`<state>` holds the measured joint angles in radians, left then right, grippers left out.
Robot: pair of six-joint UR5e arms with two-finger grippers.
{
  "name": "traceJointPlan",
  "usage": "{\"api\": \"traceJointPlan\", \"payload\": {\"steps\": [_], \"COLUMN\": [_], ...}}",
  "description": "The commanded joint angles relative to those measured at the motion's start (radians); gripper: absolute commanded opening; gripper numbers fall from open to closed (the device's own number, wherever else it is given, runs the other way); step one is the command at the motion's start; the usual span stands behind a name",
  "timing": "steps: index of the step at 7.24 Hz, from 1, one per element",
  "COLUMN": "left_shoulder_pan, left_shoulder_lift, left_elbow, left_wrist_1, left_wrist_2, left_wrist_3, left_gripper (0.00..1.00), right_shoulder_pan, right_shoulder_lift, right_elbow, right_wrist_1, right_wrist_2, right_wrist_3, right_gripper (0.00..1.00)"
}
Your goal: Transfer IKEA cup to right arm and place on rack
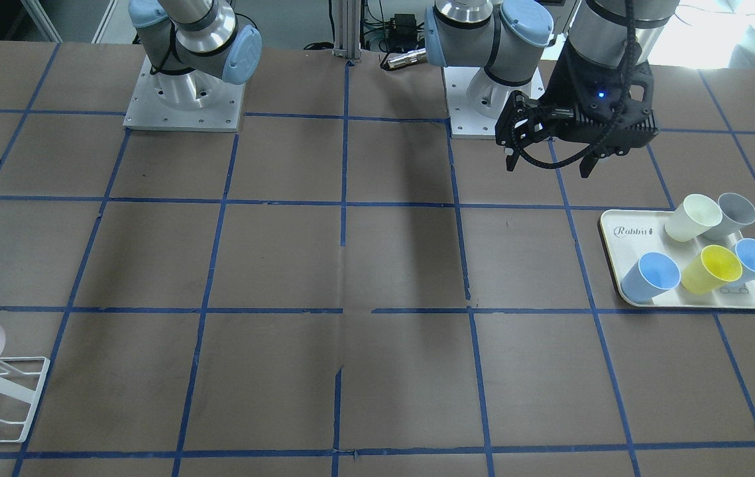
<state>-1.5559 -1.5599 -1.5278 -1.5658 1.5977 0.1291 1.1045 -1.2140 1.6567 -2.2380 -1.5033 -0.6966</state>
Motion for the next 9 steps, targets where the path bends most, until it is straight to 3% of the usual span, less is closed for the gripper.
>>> {"api": "traceJointPlan", "payload": {"steps": [1,2,3,6,9], "left_shoulder_pan": [0.0,0.025,0.067,0.062,0.06], "left_shoulder_lift": [-0.002,-0.003,0.0,0.001,-0.002], "left_elbow": [0.005,0.008,0.008,0.005,0.005], "left_wrist_1": [-0.002,-0.003,-0.007,-0.007,-0.007], "left_wrist_2": [-0.002,-0.054,-0.077,-0.055,-0.062], "left_wrist_3": [0.0,0.003,0.007,0.001,0.0], "left_gripper": [1.0,1.0,1.0,1.0,1.0], "right_shoulder_pan": [0.0,0.0,0.0,0.001,0.015], "right_shoulder_lift": [0.013,0.013,0.011,-0.044,-0.285], "right_elbow": [0.0,0.0,-0.002,0.0,0.003], "right_wrist_1": [0.0,0.0,0.001,0.035,0.42], "right_wrist_2": [-0.001,-0.001,-0.001,-0.018,-0.012], "right_wrist_3": [0.0,0.003,0.009,0.012,0.144], "right_gripper": [0.49,0.79,1.0,1.0,1.0]}}
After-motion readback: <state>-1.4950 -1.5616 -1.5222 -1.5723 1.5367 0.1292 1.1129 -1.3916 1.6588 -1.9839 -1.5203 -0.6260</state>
